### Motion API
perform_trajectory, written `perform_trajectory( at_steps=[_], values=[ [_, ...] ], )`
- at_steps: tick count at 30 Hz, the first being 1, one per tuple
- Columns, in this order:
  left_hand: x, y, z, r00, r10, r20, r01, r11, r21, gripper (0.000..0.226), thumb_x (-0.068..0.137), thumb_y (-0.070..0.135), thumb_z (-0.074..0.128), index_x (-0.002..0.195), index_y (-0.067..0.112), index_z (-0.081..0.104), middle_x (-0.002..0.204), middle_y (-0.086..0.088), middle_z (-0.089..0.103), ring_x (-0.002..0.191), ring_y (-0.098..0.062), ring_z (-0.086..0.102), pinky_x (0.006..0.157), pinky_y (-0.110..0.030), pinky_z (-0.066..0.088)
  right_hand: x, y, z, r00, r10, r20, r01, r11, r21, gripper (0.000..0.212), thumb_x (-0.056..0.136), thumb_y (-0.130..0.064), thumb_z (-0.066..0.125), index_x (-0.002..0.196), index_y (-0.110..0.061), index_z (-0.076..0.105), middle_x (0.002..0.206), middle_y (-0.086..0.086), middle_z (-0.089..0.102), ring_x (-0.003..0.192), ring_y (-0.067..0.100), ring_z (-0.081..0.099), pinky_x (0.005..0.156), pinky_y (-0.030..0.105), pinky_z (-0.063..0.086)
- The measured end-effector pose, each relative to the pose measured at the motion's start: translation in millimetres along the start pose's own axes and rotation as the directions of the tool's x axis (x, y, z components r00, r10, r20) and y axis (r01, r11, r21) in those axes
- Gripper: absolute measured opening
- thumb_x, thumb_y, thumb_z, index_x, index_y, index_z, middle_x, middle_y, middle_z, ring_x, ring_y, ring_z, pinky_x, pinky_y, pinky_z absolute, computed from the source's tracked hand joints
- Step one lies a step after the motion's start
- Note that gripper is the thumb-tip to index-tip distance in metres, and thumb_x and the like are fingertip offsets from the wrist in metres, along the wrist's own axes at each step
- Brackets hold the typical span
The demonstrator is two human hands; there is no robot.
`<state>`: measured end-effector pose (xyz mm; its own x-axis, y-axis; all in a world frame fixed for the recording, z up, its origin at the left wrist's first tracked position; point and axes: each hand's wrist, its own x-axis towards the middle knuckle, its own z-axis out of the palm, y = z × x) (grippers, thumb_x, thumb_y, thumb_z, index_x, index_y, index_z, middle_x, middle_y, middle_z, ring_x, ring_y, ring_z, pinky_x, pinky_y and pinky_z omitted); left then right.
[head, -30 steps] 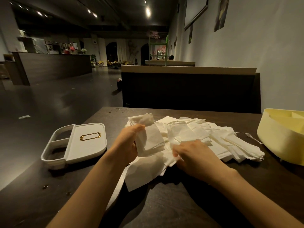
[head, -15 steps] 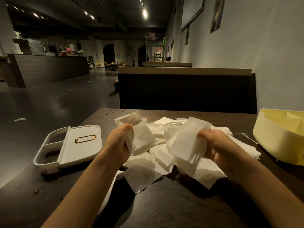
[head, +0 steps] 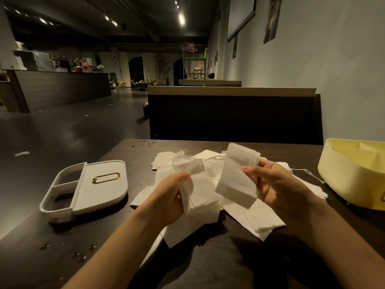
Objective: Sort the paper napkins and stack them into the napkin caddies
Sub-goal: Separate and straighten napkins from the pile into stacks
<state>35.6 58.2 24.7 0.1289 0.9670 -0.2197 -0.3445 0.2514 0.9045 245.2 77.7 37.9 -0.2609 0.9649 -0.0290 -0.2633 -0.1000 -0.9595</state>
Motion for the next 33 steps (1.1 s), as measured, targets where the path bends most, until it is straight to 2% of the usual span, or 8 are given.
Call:
perform_trajectory(
  at_steps=[4, 11, 14, 20, 23, 27, 30, 33],
  values=[
    [5.9, -14.2, 7.6, 0.984, -0.094, 0.152, 0.089, 0.995, 0.039, 0.031, 0.097, 0.018, 0.04, 0.122, 0.007, 0.054, 0.107, -0.016, 0.067, 0.089, -0.026, 0.066, 0.068, -0.034, 0.055, -1.3, 7.4, 12.1, 0.987, 0.019, 0.158, -0.023, 1.0, 0.018, 0.05, 0.064, -0.009, 0.077, 0.111, -0.007, 0.061, 0.102, 0.013, 0.071, 0.091, 0.024, 0.07, 0.072, 0.034, 0.06],
    [5.5, -18.4, 10.2, 0.928, -0.204, 0.31, 0.185, 0.978, 0.092, 0.048, 0.091, 0.058, 0.037, 0.119, 0.022, 0.054, 0.115, -0.012, 0.065, 0.101, -0.027, 0.063, 0.078, -0.037, 0.056, 3.9, 16.0, 13.0, 0.993, -0.094, -0.068, 0.077, 0.973, -0.217, 0.038, 0.083, 0.003, 0.061, 0.114, -0.017, 0.054, 0.108, 0.012, 0.067, 0.096, 0.025, 0.065, 0.07, 0.03, 0.054],
    [6.1, -21.0, 9.1, 0.934, -0.226, 0.278, 0.173, 0.964, 0.202, 0.055, 0.082, 0.047, 0.063, 0.127, 0.02, 0.045, 0.128, -0.016, 0.053, 0.112, -0.032, 0.056, 0.092, -0.047, 0.05, 3.1, 20.2, 15.4, 0.992, -0.123, -0.04, 0.106, 0.951, -0.29, 0.028, 0.086, -0.006, 0.061, 0.106, -0.024, 0.057, 0.106, 0.009, 0.065, 0.095, 0.023, 0.063, 0.071, 0.03, 0.053],
    [3.1, -21.2, 13.0, 0.944, -0.154, 0.293, 0.092, 0.973, 0.213, 0.03, 0.089, 0.03, 0.058, 0.116, 0.017, 0.055, 0.11, -0.013, 0.062, 0.101, -0.028, 0.06, 0.089, -0.042, 0.052, 3.6, 19.2, 18.2, 0.995, -0.08, -0.066, 0.062, 0.97, -0.233, 0.017, 0.087, -0.015, 0.058, 0.102, -0.013, 0.065, 0.106, 0.007, 0.069, 0.104, 0.025, 0.062, 0.086, 0.044, 0.054],
    [4.5, -24.4, 13.8, 0.956, -0.108, 0.271, 0.054, 0.978, 0.2, 0.017, 0.089, 0.024, 0.059, 0.105, 0.018, 0.061, 0.1, -0.01, 0.066, 0.09, -0.022, 0.063, 0.071, -0.031, 0.057, 3.0, 23.2, 20.0, 0.997, -0.057, -0.05, 0.038, 0.944, -0.327, 0.013, 0.088, -0.019, 0.057, 0.089, -0.015, 0.07, 0.099, 0.007, 0.072, 0.103, 0.028, 0.062, 0.092, 0.044, 0.049],
    [3.8, -20.0, 13.2, 0.972, -0.074, 0.221, 0.049, 0.992, 0.118, 0.016, 0.09, 0.008, 0.056, 0.105, 0.005, 0.061, 0.082, -0.009, 0.067, 0.064, -0.014, 0.063, 0.053, -0.024, 0.052, 4.5, 18.6, 13.9, 0.989, -0.148, -0.012, 0.114, 0.811, -0.574, 0.024, 0.09, -0.026, 0.056, 0.113, -0.02, 0.059, 0.106, 0.0, 0.063, 0.091, 0.016, 0.061, 0.065, 0.022, 0.046],
    [6.4, -6.2, 0.7, 0.992, -0.024, 0.121, 0.018, 0.999, 0.051, 0.017, 0.092, 0.008, 0.052, 0.107, 0.001, 0.055, 0.081, -0.01, 0.06, 0.06, -0.016, 0.062, 0.047, -0.027, 0.054, 3.1, 3.8, -6.4, 0.963, -0.264, 0.061, 0.186, 0.478, -0.858, 0.022, 0.087, -0.034, 0.061, 0.106, -0.024, 0.057, 0.099, -0.006, 0.059, 0.085, 0.007, 0.059, 0.062, 0.017, 0.046],
    [10.0, 3.3, -16.3, 0.999, 0.02, 0.035, -0.02, 1.0, 0.017, 0.029, 0.092, 0.01, 0.052, 0.12, 0.0, 0.053, 0.084, -0.011, 0.062, 0.066, -0.022, 0.065, 0.047, -0.031, 0.055, -1.7, -2.8, -22.4, 0.993, -0.045, 0.105, 0.111, 0.167, -0.98, 0.029, 0.078, -0.041, 0.07, 0.101, -0.031, 0.055, 0.101, -0.01, 0.057, 0.085, 0.003, 0.055, 0.067, 0.015, 0.045]
  ],
)
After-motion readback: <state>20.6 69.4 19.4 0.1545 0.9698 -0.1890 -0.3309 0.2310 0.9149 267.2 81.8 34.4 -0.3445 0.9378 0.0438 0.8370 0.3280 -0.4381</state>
